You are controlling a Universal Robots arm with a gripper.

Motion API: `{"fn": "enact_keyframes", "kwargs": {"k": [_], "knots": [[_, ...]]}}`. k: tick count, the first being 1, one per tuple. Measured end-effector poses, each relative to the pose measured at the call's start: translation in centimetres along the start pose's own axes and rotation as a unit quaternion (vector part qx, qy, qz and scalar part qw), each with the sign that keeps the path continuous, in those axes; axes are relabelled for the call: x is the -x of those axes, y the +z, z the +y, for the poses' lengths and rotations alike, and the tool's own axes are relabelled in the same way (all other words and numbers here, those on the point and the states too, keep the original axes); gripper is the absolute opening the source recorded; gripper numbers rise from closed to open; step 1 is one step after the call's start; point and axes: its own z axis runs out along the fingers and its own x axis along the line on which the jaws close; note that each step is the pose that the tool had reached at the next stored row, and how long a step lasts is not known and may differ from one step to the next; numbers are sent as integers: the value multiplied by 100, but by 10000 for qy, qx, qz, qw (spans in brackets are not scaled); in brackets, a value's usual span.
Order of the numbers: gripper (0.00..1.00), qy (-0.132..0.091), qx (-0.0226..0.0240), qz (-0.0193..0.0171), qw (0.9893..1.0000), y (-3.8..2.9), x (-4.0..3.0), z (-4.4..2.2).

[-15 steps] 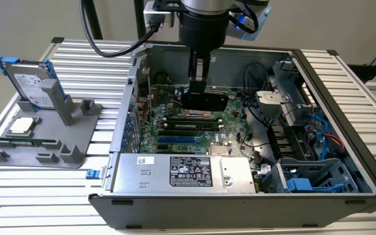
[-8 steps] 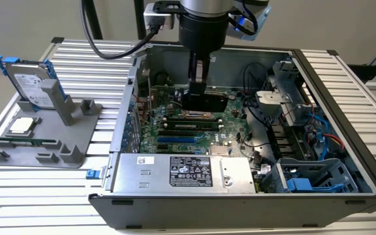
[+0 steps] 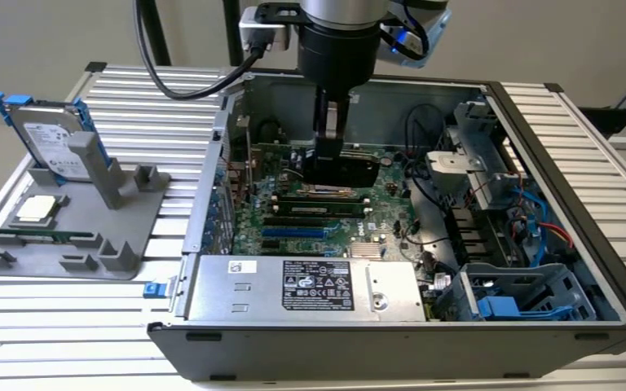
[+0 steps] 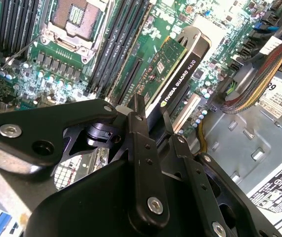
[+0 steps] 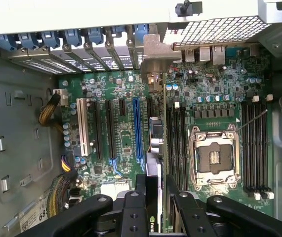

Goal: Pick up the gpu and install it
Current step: 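Insert the gpu into the slot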

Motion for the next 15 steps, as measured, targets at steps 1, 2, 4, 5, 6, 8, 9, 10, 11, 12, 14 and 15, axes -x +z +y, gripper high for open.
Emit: {"fn": "enact_keyframes", "kwargs": {"k": [1,2,4,5,6,8,9,10,11,12,14,15], "knots": [[0,0,0,0,10000,0,0,0],[0,0,0,1,10000,1,1,0],[0,0,-1,1,10000,1,1,0],[0,0,0,2,10000,1,1,0],[0,0,0,2,10000,1,1,0],[0,0,0,3,10000,5,2,0],[0,0,0,2,10000,9,2,0],[0,0,0,2,10000,14,1,0],[0,0,0,2,10000,18,1,0],[0,0,-1,2,10000,23,1,0],[0,0,0,2,10000,34,1,1],[0,0,0,2,10000,39,1,1]]}}
